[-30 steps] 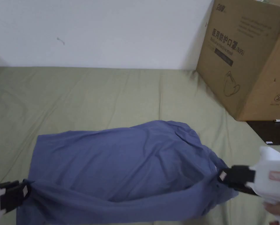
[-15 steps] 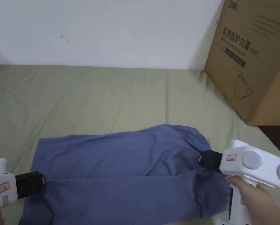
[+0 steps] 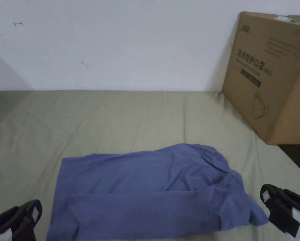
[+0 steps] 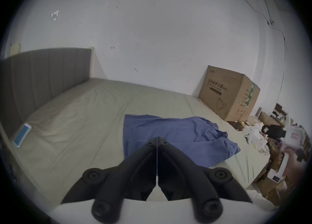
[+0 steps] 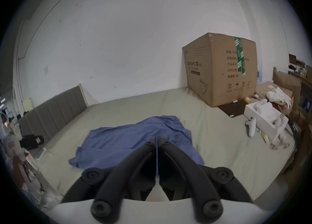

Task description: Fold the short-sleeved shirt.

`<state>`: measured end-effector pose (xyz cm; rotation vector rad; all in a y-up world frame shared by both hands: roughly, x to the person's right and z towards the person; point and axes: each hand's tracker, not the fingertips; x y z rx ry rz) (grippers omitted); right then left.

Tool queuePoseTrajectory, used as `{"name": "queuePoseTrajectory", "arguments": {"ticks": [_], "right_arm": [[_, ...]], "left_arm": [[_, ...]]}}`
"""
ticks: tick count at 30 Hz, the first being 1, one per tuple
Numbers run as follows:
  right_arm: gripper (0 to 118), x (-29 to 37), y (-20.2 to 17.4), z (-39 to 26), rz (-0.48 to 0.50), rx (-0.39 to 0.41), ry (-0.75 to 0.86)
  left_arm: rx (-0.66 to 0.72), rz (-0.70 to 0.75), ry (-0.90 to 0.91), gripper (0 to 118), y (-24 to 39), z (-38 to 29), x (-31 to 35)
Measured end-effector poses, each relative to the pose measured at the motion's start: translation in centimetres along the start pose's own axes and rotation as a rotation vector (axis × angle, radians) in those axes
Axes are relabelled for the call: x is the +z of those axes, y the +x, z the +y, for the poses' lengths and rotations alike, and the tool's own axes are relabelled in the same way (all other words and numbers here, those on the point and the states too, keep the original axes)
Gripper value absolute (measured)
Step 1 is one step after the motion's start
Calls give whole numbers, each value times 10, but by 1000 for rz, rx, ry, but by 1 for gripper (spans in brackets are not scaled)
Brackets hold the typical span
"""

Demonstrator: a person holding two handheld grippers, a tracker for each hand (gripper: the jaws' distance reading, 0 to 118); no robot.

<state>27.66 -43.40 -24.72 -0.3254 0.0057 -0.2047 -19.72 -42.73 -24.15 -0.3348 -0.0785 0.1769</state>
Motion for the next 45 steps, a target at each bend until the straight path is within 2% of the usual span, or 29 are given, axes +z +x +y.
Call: {"name": "queuePoseTrajectory", "arguments": {"ticks": [2, 3, 6, 8, 10, 11, 13, 14, 15, 17, 21, 22, 23, 25, 26, 27, 28, 29, 31, 34, 35, 36, 37, 38, 39, 42, 43, 44, 45], "right_arm": [[1, 12, 3, -4, 98, -98, -28], [1, 12, 3, -3, 104, -104, -47], [1, 16, -1, 0, 100, 24, -85], [1, 19, -12, 3, 102, 105, -76], [1, 19, -17, 3, 121, 140, -82], [1, 18, -19, 3, 131, 138, -90], [1, 13, -20, 2, 148, 133, -110], [1, 10, -20, 1, 156, 125, -122], [1, 6, -20, 2, 163, 119, -138], [1, -3, -19, 1, 156, 112, -164], [1, -18, -14, -1, 138, 104, -201], [1, -22, -13, -1, 126, 103, -209], [1, -24, -9, -1, 113, 99, -214], [1, -29, -3, -2, 98, 84, -220], [1, -32, 2, -2, 93, 72, -220], [1, -35, 11, -4, 84, 62, -218], [1, -38, 18, -2, 74, 54, -210], [1, -42, 25, 2, 56, 41, -191], [1, -53, 45, 10, 24, 1, -172], [2, -96, 89, 20, 16, -129, -287], [16, -115, 106, 20, 80, -183, -363], [72, -133, 116, 17, 73, -220, -422], [112, -150, 123, 15, 7, -217, -504], [116, -168, 130, 8, 6, -218, -607], [116, -184, 133, 14, 38, -246, -607], [116, -235, 148, 14, -58, -312, -728], [116, -226, 157, -21, -91, -324, -774], [115, -231, 161, -33, -94, -327, -788], [107, -237, 164, -38, -96, -324, -809]], "left_arm": [[27, -44, -20, 0, -7, -7, 5], [37, -52, -43, 0, -9, -5, 4], [62, -15, -261, 0, -31, 12, -32], [160, -83, -523, 0, -53, 11, -83], [253, -114, -613, 0, -73, 0, -122], [280, -110, -594, 12, -80, -7, -140], [263, -41, -595, 102, -88, -17, -174], [246, -3, -623, 118, -83, -25, -182], [217, 2, -647, 112, -83, -30, -188], [141, 101, -637, 112, -81, -35, -219], [81, 78, -806, 107, -61, -70, -236], [-55, 123, -751, 103, -54, -75, -233], [-118, 109, -718, 93, -44, -75, -229], [-133, 87, -663, 56, -32, -71, -218], [-128, 55, -651, 56, -31, -72, -212], [-116, 7, -644, 47, -29, -72, -209], [-111, -12, -638, 31, -27, -73, -207], [-82, -54, -644, 9, -27, -72, -207], [-65, -55, -658, 8, -25, -70, -207], [-79, 2, -617, 8, -35, -59, -206], [-72, 37, -597, 8, -42, -54, -204], [-63, 63, -584, 8, -48, -49, -203], [-51, 58, -596, 8, -54, -46, -202], [-32, 47, -603, 8, -56, -42, -198], [-22, 36, -610, 8, -58, -41, -197], [-46, 38, -628, 8, -44, -43, -194], [-51, 42, -630, 8, -40, -43, -193], [-47, 46, -630, 8, -39, -43, -193], [-34, 48, -636, 8, -38, -43, -194]]}}
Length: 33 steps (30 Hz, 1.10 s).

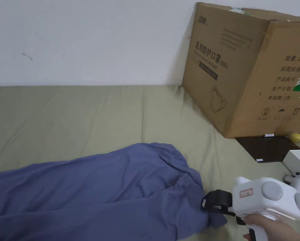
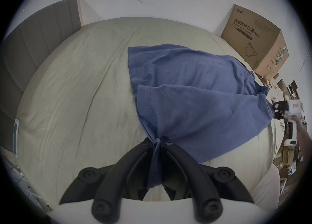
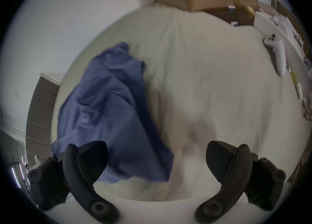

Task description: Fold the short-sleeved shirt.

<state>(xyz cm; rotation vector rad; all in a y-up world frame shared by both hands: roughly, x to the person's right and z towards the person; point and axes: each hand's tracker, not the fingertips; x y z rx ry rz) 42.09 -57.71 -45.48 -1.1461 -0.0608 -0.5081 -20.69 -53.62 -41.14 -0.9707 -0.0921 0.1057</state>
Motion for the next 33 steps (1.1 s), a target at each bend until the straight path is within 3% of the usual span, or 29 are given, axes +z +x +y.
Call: {"name": "queuePoseTrajectory", "arguments": {"ticks": [2, 4, 5, 6, 7, 9, 14, 18, 21, 23, 29, 33], "right_arm": [[89, -7, 4, 7, 14, 4, -2], [74, -5, 3, 4, -38, 37, 7], [60, -1, 2, 2, -38, 53, 13], [16, 5, -1, 3, -43, 83, 21], [4, 12, -3, 2, -30, 125, 42], [4, 23, -7, -1, 34, 137, 55], [4, 55, -22, -12, 29, 194, 99], [4, 88, -25, -26, 60, 183, 125], [4, 117, -30, -48, 46, 256, 137], [4, 134, -31, -69, 27, 284, 142], [4, 165, -14, -135, 34, 234, 94], [4, 140, 1, -160, 18, 205, 15]], "left_arm": [[33, -9, -11, 8, -2, 2, 0], [41, -14, -22, 8, 0, 1, 0], [41, -15, -23, 8, -5, 3, -1], [40, -16, -25, 8, -4, 2, -2], [38, -18, -27, 8, -3, 2, -1], [35, -23, -33, 8, -4, 2, -1], [37, -38, -29, 7, -6, 9, 13], [23, -56, -11, 7, -6, 15, 36], [-96, -11, 13, 7, -4, 13, 60], [-90, -20, 8, 7, -10, 7, 76], [-41, -71, -63, 7, -39, -42, 111], [-48, -75, -127, 7, -42, -83, 107]]}}
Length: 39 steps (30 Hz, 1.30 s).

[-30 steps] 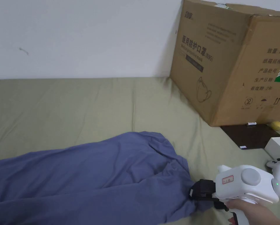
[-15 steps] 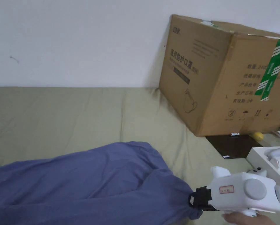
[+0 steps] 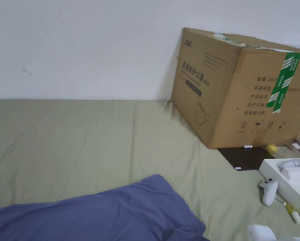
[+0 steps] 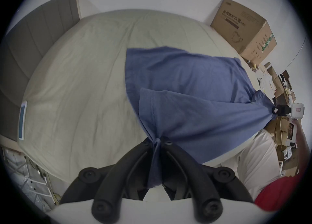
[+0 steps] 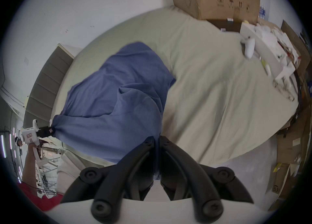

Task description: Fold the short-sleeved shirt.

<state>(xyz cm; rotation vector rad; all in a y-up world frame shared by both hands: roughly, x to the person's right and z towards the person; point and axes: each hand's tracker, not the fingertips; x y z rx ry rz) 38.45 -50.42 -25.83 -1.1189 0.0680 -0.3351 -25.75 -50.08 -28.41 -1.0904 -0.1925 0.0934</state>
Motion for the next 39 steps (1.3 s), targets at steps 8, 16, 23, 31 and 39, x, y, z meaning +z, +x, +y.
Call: {"name": "queuePoseTrajectory", "arguments": {"ticks": [8, 16, 23, 31, 39], "right_arm": [[98, -27, 6, -5, -107, -13, 7], [117, 46, -59, 11, 61, 54, 366], [27, 61, -165, -20, 112, 378, 834], [0, 44, -188, -18, 71, 432, 802], [0, 32, -173, 4, 66, 346, 715]], "left_arm": [[66, 24, 60, 58, -2, -21, -7], [51, 54, 386, 111, 23, -10, 60], [-15, 7, 750, 0, 77, -21, 87], [-63, 37, 746, 0, 66, 5, 97], [102, -112, 119, 0, -50, 171, -15]]}}
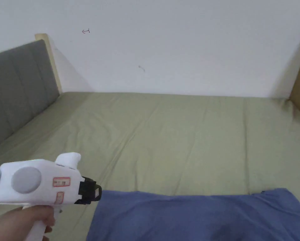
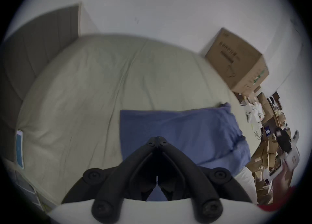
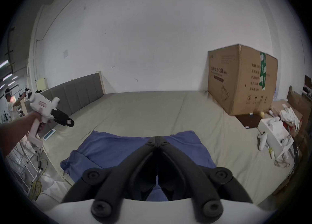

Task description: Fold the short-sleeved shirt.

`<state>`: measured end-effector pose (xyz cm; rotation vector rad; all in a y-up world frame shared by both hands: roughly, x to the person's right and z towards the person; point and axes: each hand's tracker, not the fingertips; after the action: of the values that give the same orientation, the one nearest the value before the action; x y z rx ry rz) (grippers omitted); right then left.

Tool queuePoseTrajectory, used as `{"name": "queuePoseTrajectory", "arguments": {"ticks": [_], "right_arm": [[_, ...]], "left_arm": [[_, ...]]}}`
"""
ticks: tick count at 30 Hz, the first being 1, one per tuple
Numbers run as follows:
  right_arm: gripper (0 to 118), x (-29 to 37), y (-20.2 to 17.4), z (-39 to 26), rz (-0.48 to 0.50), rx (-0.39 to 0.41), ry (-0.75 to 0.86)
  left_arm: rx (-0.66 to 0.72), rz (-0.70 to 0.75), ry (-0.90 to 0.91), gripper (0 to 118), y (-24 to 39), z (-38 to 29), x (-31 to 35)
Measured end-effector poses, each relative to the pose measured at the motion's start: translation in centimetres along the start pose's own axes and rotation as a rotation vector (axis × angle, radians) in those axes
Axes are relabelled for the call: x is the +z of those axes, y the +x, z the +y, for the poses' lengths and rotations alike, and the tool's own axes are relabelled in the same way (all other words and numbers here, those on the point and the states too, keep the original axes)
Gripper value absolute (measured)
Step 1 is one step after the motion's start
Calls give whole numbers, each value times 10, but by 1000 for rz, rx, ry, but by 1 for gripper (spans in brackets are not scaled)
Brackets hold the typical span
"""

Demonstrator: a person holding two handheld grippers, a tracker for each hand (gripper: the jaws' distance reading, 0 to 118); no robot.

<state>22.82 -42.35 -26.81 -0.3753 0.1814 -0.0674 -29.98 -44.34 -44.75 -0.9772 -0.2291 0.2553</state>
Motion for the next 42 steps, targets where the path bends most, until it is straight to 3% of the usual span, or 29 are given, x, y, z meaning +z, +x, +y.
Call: {"name": "queuePoseTrajectory", "arguments": {"ticks": [2, 3, 5, 6, 7, 10, 13, 16, 17, 18, 19, 20, 23, 24, 26, 27, 29, 32, 37, 38, 40, 41, 42], "right_arm": [[0, -9, 5, -1, -27, -11, -42], [0, -14, 7, -2, -33, -13, -60], [0, -25, 11, -8, -36, -10, -98], [0, -29, 11, -9, -36, -6, -112], [0, -35, 12, -12, -38, 1, -132], [0, -52, 14, -18, -49, 12, -189], [0, -70, 18, -22, -41, 0, -212], [0, -95, 31, -19, -37, 36, -187], [0, -111, 40, -18, -67, 76, -182], [0, -129, 49, -15, -87, 92, -209], [0, -151, 63, -10, -104, 74, -257], [0, -173, 79, -3, -110, 30, -295], [0, -234, 123, 21, -175, -96, -385], [19, -249, 133, 26, -187, -128, -396], [89, -285, 155, 37, -133, -170, -517], [118, -300, 162, 37, -114, -187, -575], [118, -329, 173, 29, -129, -214, -710], [118, -359, 181, 20, -167, -236, -784], [113, -374, 179, 1, -113, -238, -823], [100, -366, 172, -1, -131, -220, -806], [46, -355, 168, 6, -244, -132, -742], [17, -349, 171, 11, -183, -144, -725], [3, -343, 171, 11, -119, -173, -712]], "left_arm": [[33, 35, 0, 2, -19, 14, -42], [42, 36, -4, 29, -27, 18, -60], [22, 111, 1, 103, -43, 21, -102], [14, 123, -19, 117, -48, 19, -121], [13, 116, -4, 110, -53, 23, -128], [5, 122, -91, 111, -54, 12, -164], [-165, 170, -79, 111, -38, 2, -170], [-307, 295, -13, 77, -14, -5, -155], [-284, 273, -19, 57, -5, -12, -152], [-292, 267, -22, 21, 0, -11, -149], [-320, 252, -27, 2, 6, -11, -146], [-297, 172, -73, 2, 11, -13, -147], [-308, 171, -93, 2, 13, -9, -142], [-309, 182, -76, 2, 13, -7, -135], [-227, 138, -20, 2, 16, -4, -119], [-197, 119, 1, 2, 15, -4, -110], [-168, 109, 53, 2, 11, -1, -97], [-164, 98, 85, 2, 15, -7, -81], [-189, 115, 62, 2, 22, -7, -79], [-191, 117, 52, 2, 21, -7, -80], [-185, 128, 40, 2, 21, -8, -80], [-176, 131, 38, 2, 18, -7, -82], [-166, 130, 41, 2, 15, -8, -82]]}}
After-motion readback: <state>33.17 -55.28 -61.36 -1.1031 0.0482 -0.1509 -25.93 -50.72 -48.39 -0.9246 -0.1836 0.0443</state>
